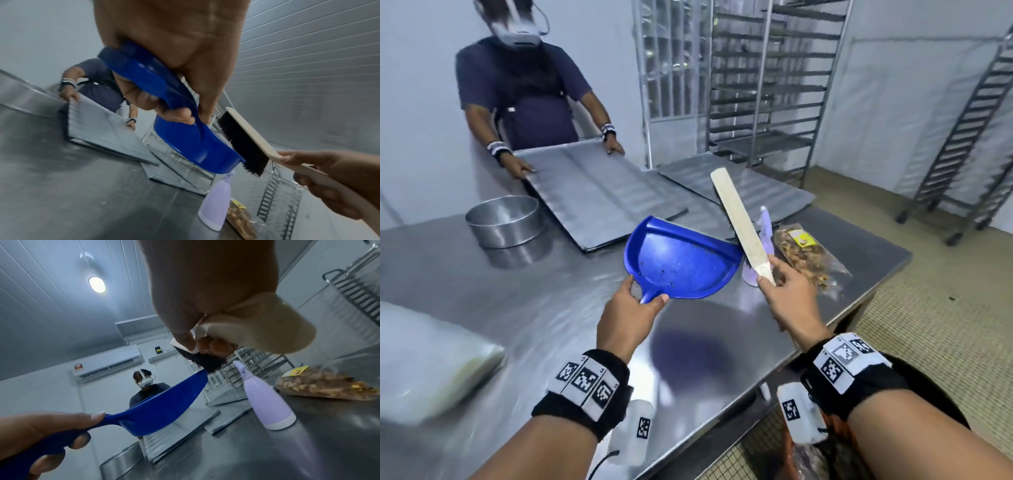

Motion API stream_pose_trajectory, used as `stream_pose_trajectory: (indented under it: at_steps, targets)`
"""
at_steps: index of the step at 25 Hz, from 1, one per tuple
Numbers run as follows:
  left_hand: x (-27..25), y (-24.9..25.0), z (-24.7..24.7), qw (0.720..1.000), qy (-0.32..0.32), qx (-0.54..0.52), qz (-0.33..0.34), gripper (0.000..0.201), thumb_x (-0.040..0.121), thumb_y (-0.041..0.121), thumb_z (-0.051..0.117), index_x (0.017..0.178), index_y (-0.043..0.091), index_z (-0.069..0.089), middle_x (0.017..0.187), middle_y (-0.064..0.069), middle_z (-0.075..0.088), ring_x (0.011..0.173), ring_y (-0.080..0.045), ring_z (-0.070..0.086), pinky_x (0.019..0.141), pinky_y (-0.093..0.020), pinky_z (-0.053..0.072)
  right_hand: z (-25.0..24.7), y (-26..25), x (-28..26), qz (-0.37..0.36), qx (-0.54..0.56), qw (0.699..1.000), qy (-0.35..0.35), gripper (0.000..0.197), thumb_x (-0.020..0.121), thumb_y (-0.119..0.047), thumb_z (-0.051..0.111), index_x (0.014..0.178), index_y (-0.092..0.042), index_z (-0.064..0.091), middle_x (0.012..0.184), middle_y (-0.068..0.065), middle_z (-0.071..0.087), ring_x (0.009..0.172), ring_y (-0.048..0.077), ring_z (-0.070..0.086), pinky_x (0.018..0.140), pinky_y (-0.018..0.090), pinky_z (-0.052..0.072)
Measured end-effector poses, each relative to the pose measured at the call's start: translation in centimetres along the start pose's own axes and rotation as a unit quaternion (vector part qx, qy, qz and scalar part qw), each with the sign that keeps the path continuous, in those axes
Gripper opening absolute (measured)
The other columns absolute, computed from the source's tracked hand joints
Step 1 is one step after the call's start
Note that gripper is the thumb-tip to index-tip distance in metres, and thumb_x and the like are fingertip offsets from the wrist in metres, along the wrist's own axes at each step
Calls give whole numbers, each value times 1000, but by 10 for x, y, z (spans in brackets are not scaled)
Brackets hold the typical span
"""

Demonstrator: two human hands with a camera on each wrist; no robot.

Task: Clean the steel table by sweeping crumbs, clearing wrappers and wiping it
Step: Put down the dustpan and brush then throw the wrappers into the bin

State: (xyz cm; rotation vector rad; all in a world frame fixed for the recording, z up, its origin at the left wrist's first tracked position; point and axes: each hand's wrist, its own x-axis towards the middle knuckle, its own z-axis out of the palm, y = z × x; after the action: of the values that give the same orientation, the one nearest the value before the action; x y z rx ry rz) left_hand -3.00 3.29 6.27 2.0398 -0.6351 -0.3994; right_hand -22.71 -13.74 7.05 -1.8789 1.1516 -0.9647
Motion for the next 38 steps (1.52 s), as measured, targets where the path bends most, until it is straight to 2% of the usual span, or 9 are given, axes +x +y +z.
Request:
stream_pose_trajectory:
  at_steps: [3, 5, 10, 14, 18, 20, 25, 33, 38]
  targets:
    - [-5, -25, -7, 998, 36, 9, -43, 66, 73, 49, 73, 132, 32, 48, 94, -4, 71, 85, -29, 68, 80, -40, 55, 21, -3, 2, 13, -30, 999, -38, 47, 82, -37, 63, 129, -35, 58, 70, -6, 59, 57, 19, 51, 64, 37, 55]
    - [-10, -36, -8, 995, 63, 14, -72, 62, 78, 43, 73, 133, 27, 49, 102, -4, 70, 95, -29, 65, 81, -37, 51, 31, 0, 6, 5, -33, 997, -73, 46, 86, -27, 62, 131, -30, 58, 81, -4, 61, 67, 19, 55, 73, 35, 54]
    - [-19, -49, 4, 985, 121, -15, -120, 49, 82, 34, 73, 126, 22, 54, 106, 1, 66, 106, -28, 62, 86, -34, 47, 51, 24, 22, -15, -38, 989, -141, 48, 90, -20, 61, 137, -22, 53, 105, 7, 71, 78, 22, 62, 71, 25, 45]
    - [-18, -62, 33, 971, 165, -24, -169, 48, 81, 34, 74, 124, 20, 56, 113, 0, 65, 104, -28, 62, 86, -33, 47, 62, 61, 40, 2, -80, 980, -184, 48, 90, -22, 57, 137, -25, 52, 110, 11, 71, 91, 32, 65, 81, 33, 51]
    - [-15, -72, 57, 956, 191, -27, -219, 52, 81, 35, 73, 125, 18, 54, 113, -2, 65, 90, -23, 59, 84, -32, 49, 66, 86, 54, 31, -130, 966, -221, 50, 93, -21, 52, 143, -25, 45, 118, 15, 67, 103, 37, 61, 88, 35, 47]
    - [-12, -69, 65, 951, 200, -25, -235, 49, 82, 35, 72, 124, 16, 54, 115, -4, 64, 92, -25, 59, 84, -32, 48, 68, 95, 61, 44, -141, 961, -232, 52, 93, -19, 49, 143, -24, 43, 117, 16, 66, 102, 38, 60, 88, 36, 47]
    - [-1, -63, 76, 945, 201, -20, -256, 50, 84, 33, 71, 127, 15, 51, 118, -9, 63, 103, -32, 62, 91, -38, 51, 77, 105, 73, 62, -165, 952, -250, 55, 92, -15, 43, 146, -24, 35, 120, 20, 60, 102, 40, 57, 88, 40, 48]
    - [7, -61, 93, 943, 184, -9, -278, 55, 85, 34, 67, 130, 12, 45, 111, -13, 65, 92, -36, 67, 88, -45, 54, 84, 104, 71, 69, -226, 920, -311, 63, 95, -12, 41, 152, -18, 17, 142, 21, 42, 124, 39, 46, 101, 40, 39]
    - [2, -57, 85, 954, 137, 44, -264, 54, 90, 40, 61, 134, 10, 47, 124, -11, 60, 110, -32, 60, 92, -34, 48, 83, 90, 69, 42, -302, 899, -316, 53, 91, -22, 45, 142, -13, 35, 137, 17, 40, 121, 35, 44, 98, 41, 40]
